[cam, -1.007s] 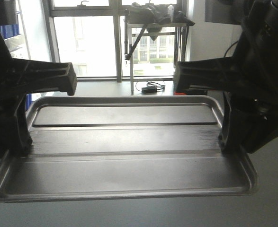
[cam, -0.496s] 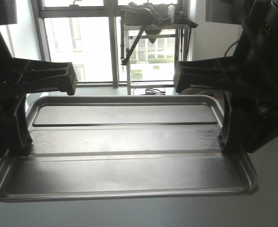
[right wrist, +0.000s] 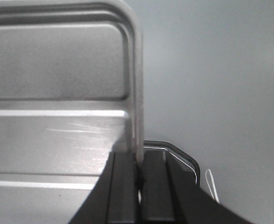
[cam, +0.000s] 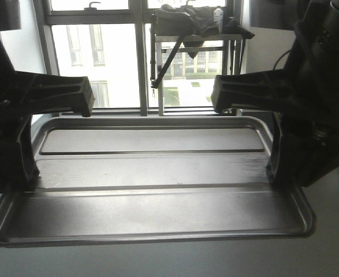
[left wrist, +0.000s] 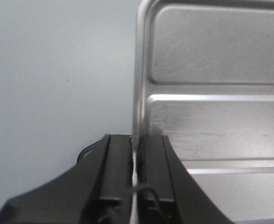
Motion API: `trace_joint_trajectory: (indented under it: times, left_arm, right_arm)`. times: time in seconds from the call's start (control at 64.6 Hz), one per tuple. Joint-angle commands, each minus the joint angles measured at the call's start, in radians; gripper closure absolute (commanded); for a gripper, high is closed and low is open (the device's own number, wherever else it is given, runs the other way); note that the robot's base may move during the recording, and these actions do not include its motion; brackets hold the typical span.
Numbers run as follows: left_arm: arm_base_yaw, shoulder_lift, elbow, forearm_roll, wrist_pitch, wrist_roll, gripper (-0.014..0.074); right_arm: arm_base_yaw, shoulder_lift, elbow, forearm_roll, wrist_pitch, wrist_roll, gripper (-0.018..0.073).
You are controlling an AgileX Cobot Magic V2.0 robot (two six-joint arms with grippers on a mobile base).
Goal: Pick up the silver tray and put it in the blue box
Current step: 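Hold the tray level with both grippers while the base drives away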
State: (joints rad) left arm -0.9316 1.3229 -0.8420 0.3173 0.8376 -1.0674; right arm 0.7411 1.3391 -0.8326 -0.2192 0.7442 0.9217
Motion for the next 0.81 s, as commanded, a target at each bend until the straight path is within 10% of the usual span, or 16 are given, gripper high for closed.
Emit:
trace_joint_trajectory:
  times: [0.0,0.79]
  left_arm:
    - [-0.003,-0.031,-0.021,0.036,0.021,-0.011,0.0610]
    - [-0.003,-0.031,-0.021,0.036,0.021,-0.011,0.0610]
  right_arm:
    - [-0.005,-0.034,-0.022,-0.043,0.001,-0.001,0.0501]
    - [-0.005,-0.034,-0.022,-0.043,-0.001,-0.001,0.0501]
